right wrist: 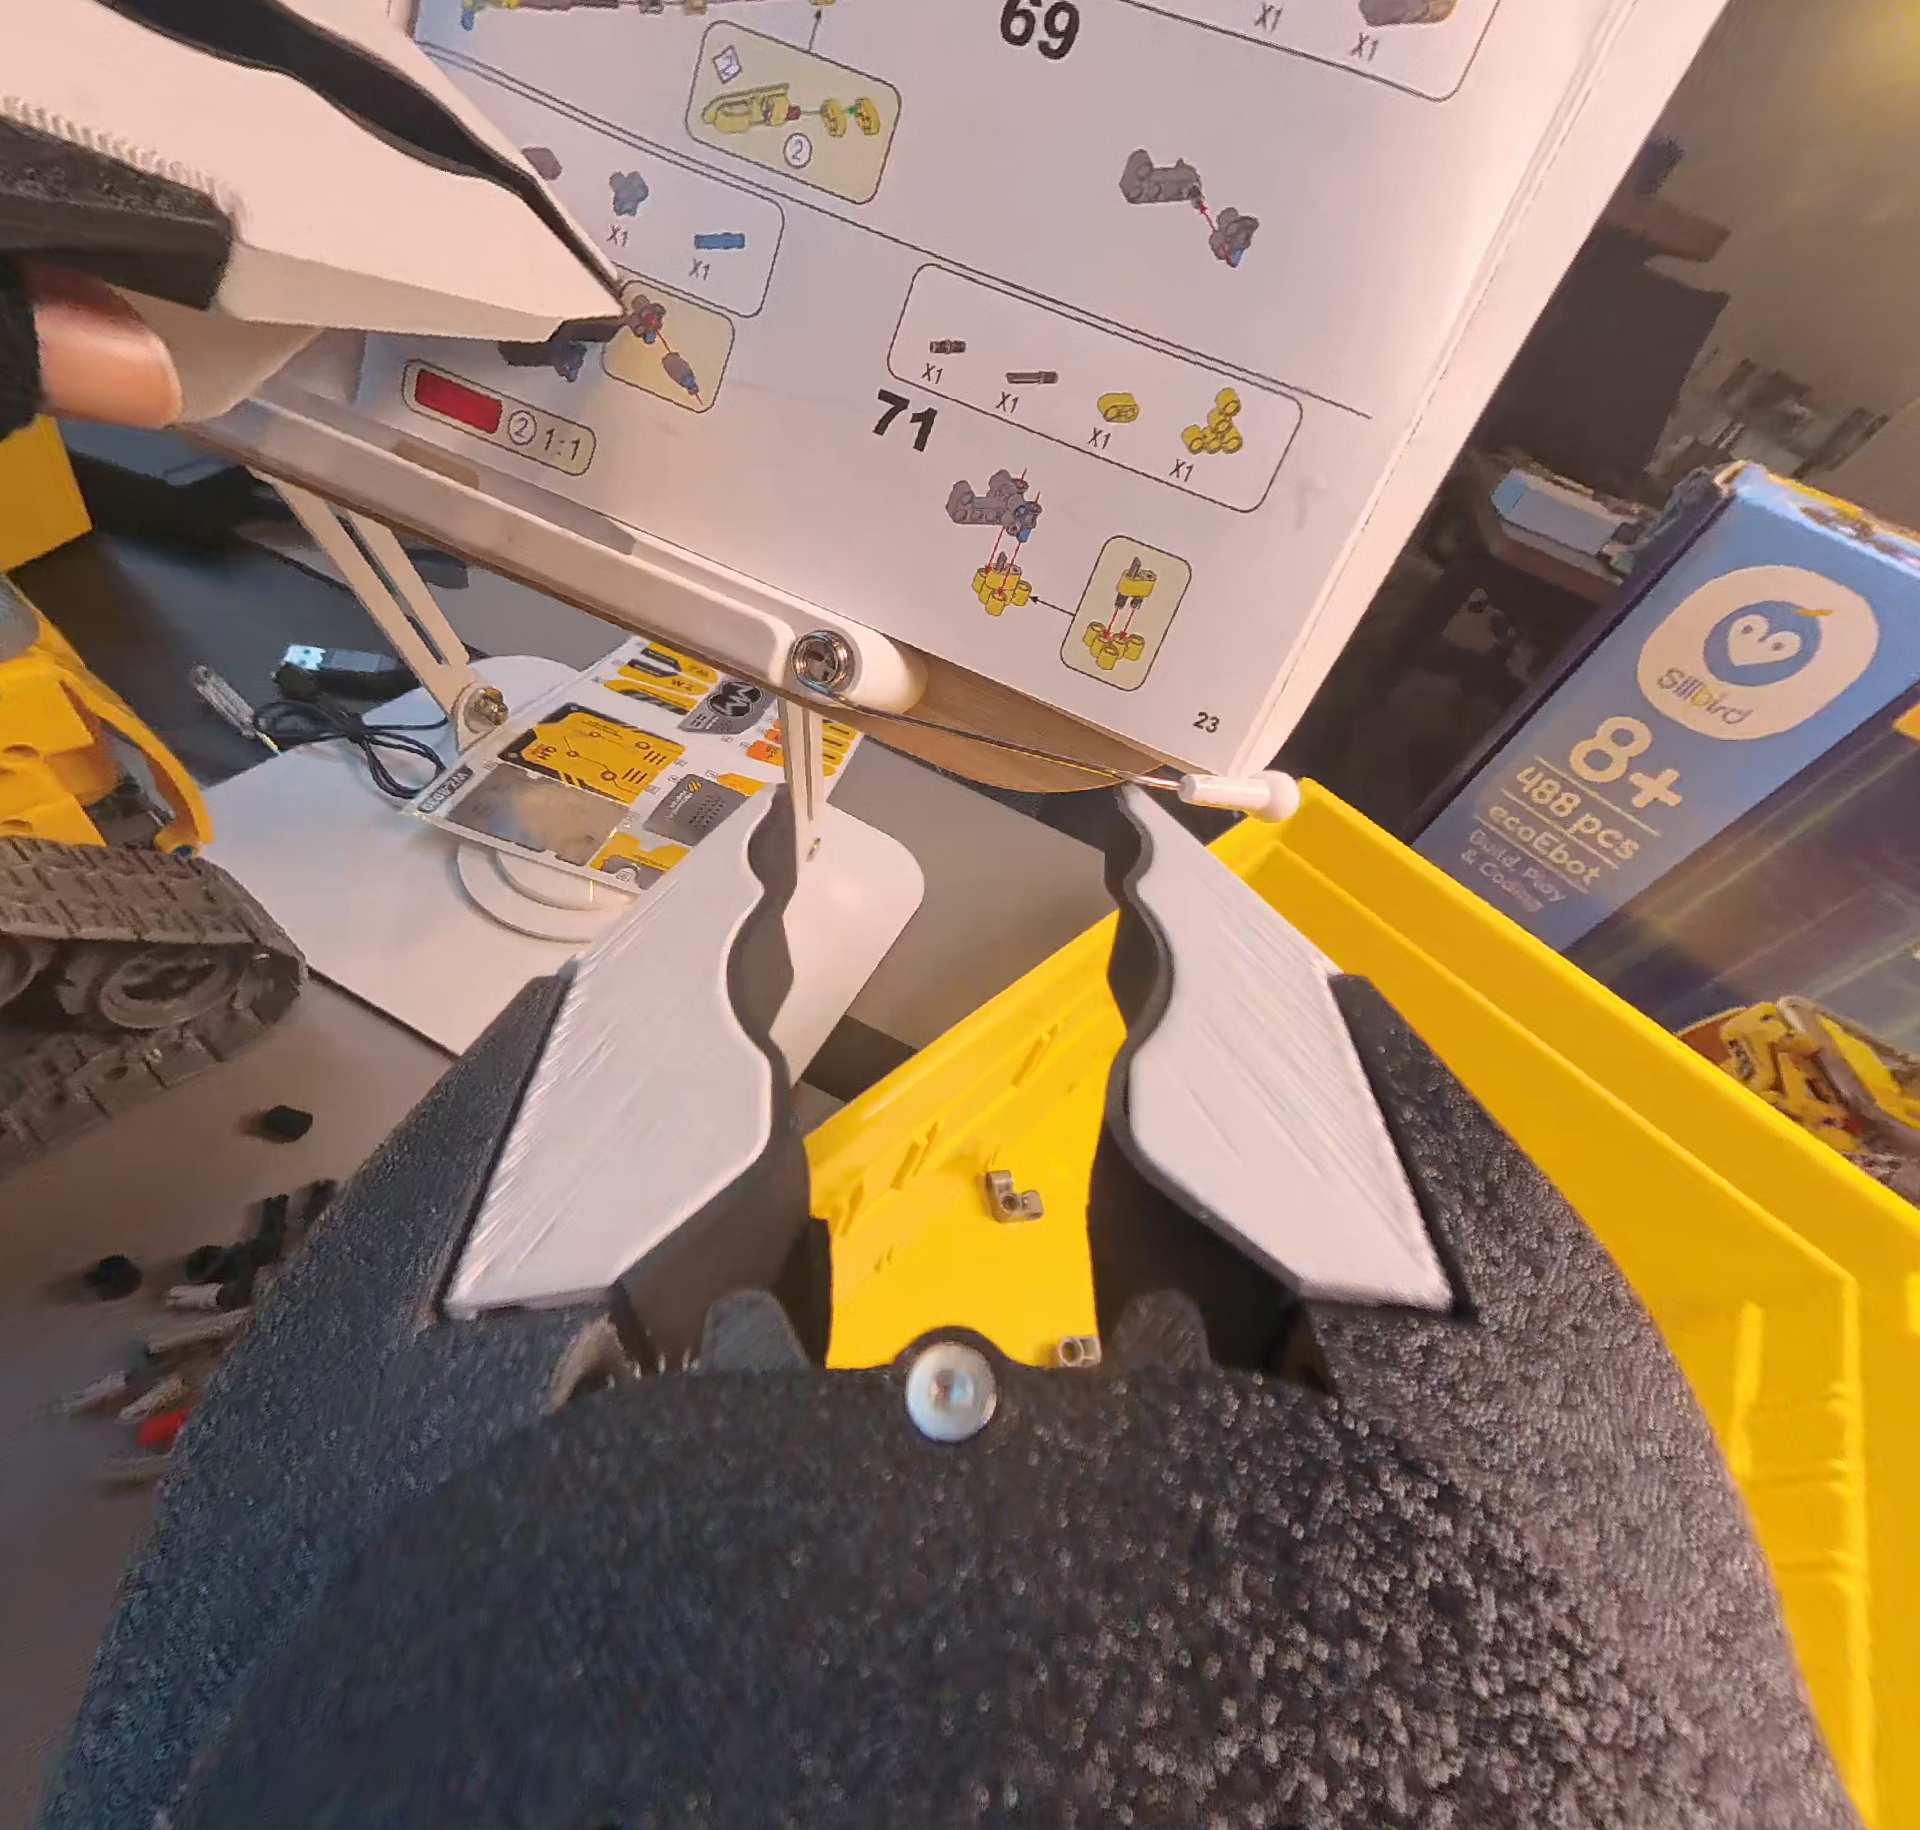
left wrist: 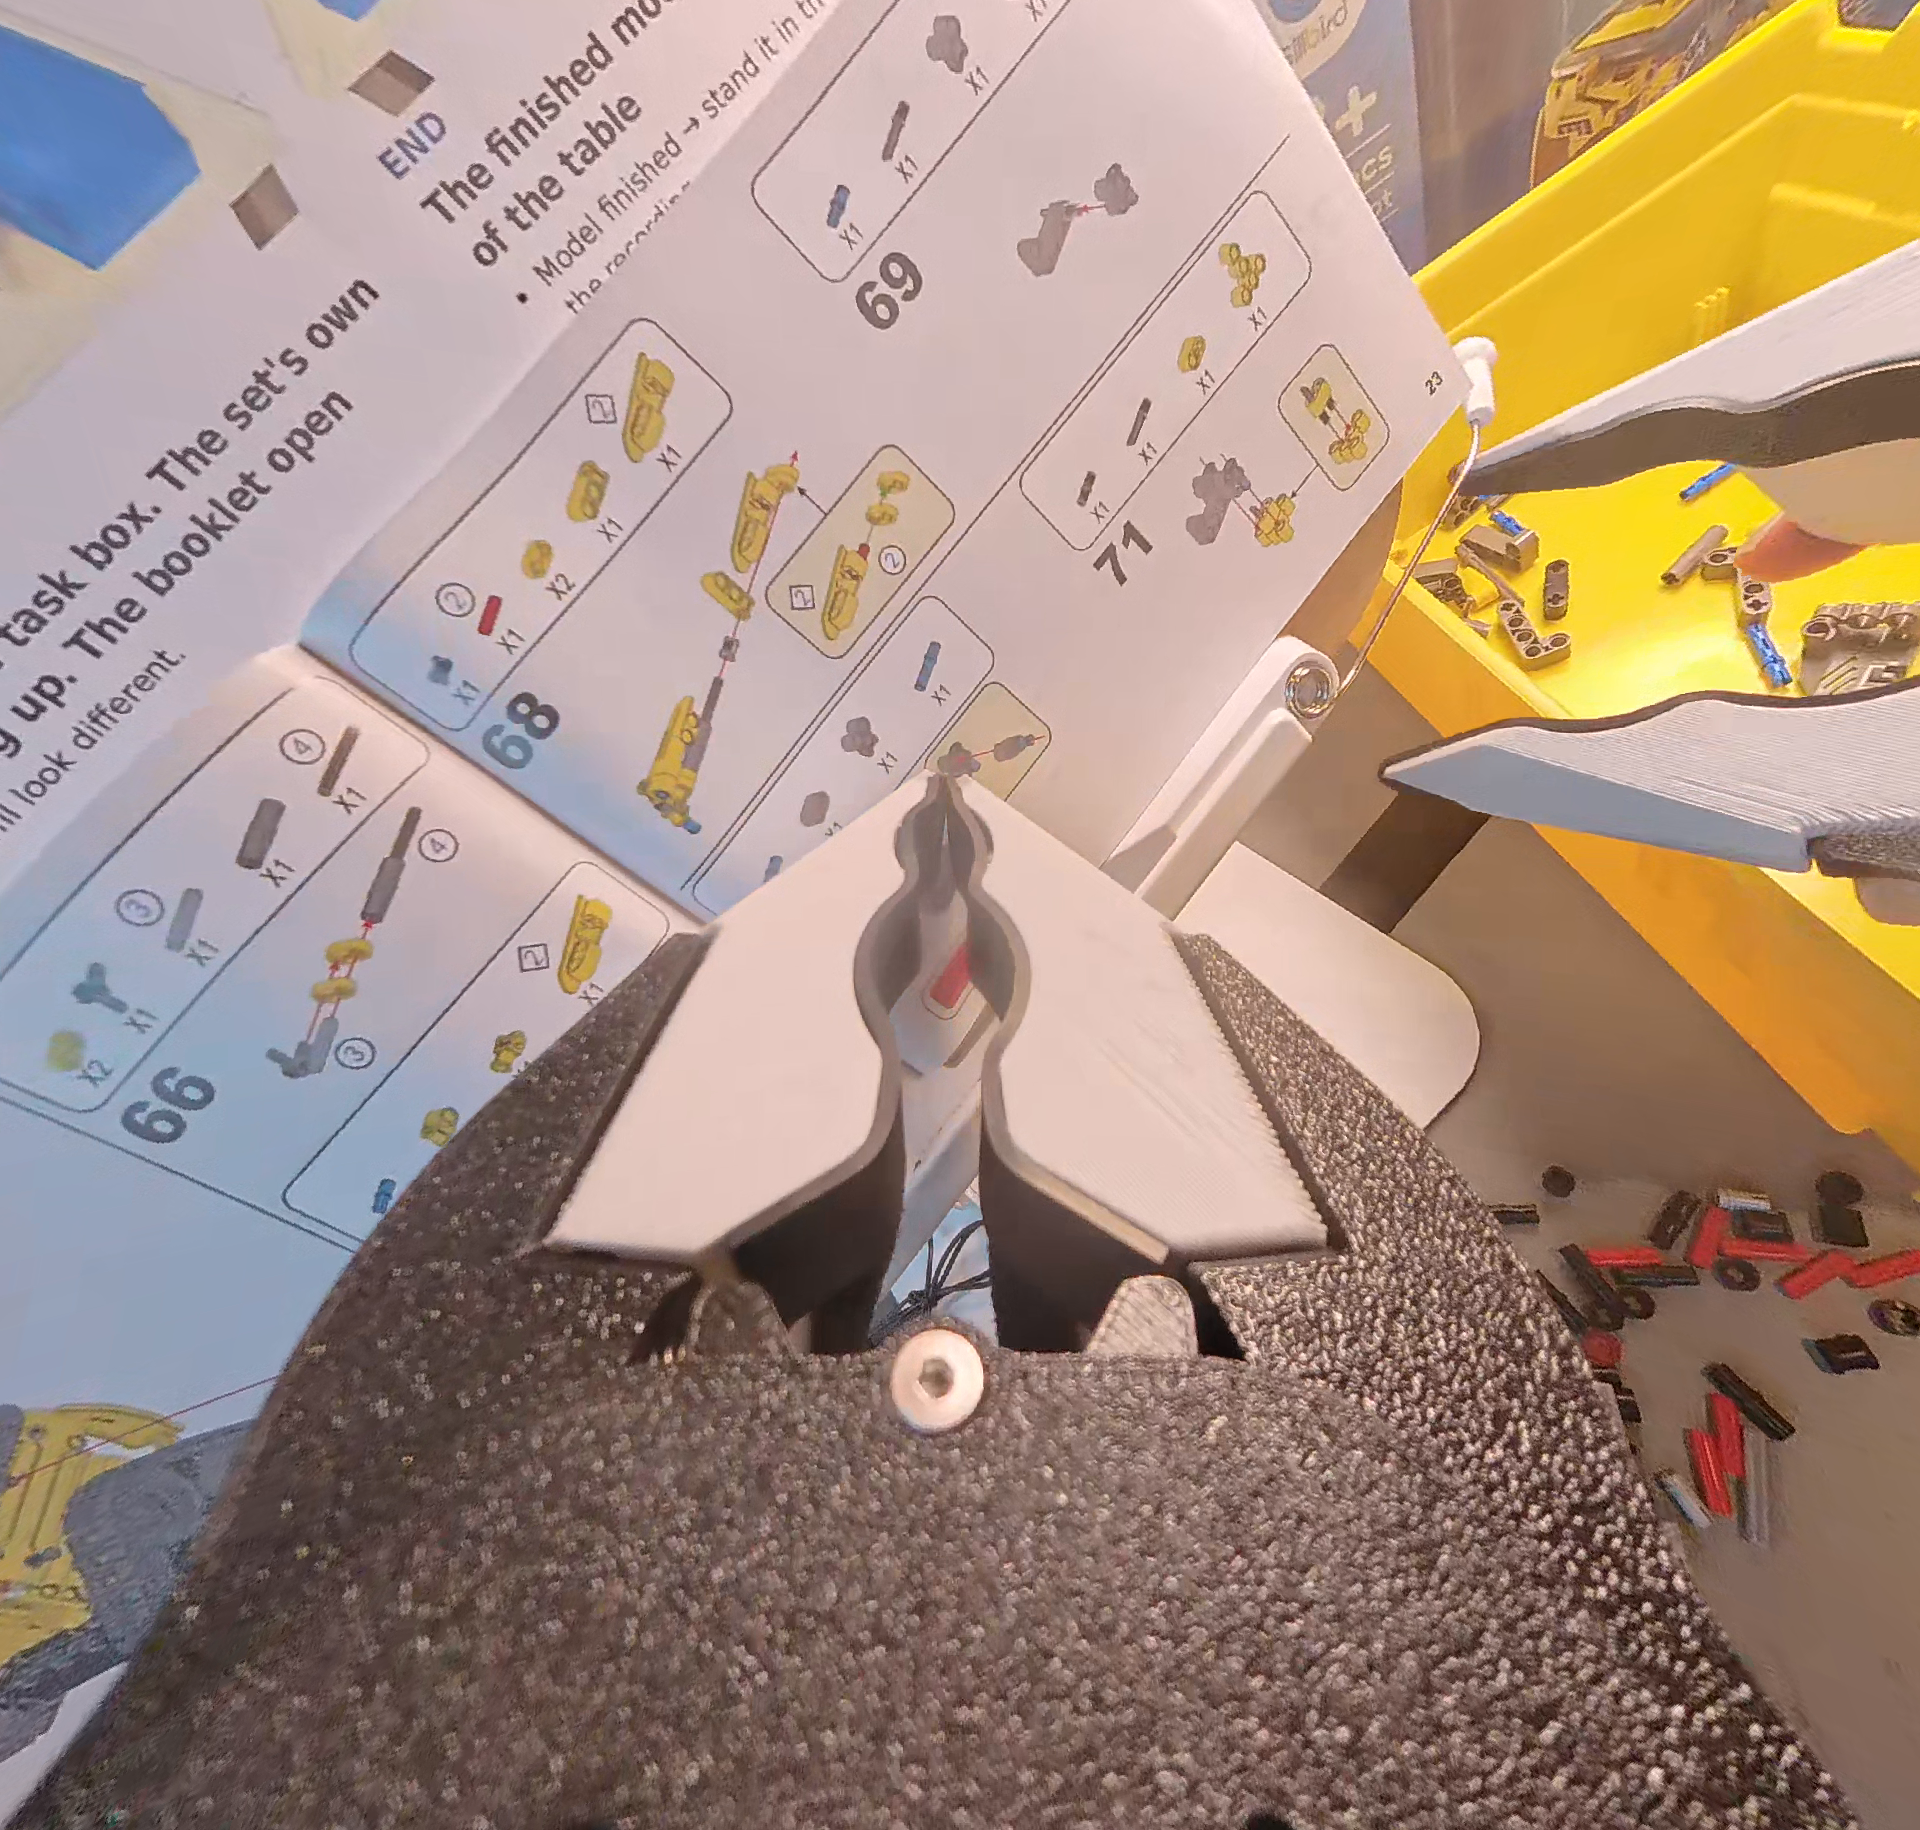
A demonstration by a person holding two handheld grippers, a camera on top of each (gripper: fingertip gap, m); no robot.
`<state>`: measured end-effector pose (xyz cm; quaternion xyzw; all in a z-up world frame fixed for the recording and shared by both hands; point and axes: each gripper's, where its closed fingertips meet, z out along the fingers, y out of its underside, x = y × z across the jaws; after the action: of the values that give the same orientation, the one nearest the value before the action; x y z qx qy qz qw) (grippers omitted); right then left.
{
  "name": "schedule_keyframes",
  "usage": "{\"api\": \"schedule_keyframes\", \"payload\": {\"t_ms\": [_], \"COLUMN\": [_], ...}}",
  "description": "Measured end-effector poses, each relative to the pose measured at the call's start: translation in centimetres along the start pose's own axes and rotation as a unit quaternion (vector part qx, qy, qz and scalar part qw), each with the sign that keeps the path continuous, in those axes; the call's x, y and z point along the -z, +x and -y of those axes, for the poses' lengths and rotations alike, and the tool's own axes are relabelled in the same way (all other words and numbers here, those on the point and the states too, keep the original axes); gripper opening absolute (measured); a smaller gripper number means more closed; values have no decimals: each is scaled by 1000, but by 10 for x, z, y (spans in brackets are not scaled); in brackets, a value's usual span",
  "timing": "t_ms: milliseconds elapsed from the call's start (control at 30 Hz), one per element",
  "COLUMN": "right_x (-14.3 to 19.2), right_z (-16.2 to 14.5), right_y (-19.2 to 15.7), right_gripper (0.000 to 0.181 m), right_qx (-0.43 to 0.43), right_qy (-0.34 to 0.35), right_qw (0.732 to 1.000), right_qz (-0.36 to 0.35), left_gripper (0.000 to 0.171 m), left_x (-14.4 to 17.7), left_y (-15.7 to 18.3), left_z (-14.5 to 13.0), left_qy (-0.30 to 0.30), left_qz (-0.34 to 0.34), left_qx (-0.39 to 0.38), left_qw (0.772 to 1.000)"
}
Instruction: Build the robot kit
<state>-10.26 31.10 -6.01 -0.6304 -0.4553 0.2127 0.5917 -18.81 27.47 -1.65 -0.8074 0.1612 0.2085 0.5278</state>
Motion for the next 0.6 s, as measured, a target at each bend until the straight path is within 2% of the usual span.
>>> {"api": "schedule_keyframes", "payload": {"t_ms": [100, 200, 300, 400, 500, 567, 600], "right_x": [-1, 2, 5, 6, -1, -6, -6], "right_z": [0, 1, 1, 15, 21, 13, 13], "right_y": [1, -1, -3, -8, 4, 13, 14], "right_gripper": [54, 49, 51, 50, 32, 6, 5], "right_qx": [-26, -132, -255, -340, -441, -471, -482], "right_qy": [7, 26, 45, 86, 101, 95, 102], "right_qw": [1000, 991, 965, 935, 890, 877, 869], "right_qz": [-3, 18, 33, 53, 52, 32, 44], "left_gripper": [0, 0, 0, 0, 0, 0, 0], "left_x": [0, 0, 0, 0, 1, 0, 0], "left_y": [0, 0, 0, 0, 0, 0, -1], "left_z": [0, 0, 0, 0, 0, -1, -1], "left_qy": [-1, 1, 3, -1, -5, -5, -4], "left_qz": [-2, -3, -2, -2, -1, 2, 2], "left_qx": [1, 1, 3, -3, -8, -8, -5], "left_qw": [1000, 1000, 1000, 1000, 1000, 1000, 1000]}}
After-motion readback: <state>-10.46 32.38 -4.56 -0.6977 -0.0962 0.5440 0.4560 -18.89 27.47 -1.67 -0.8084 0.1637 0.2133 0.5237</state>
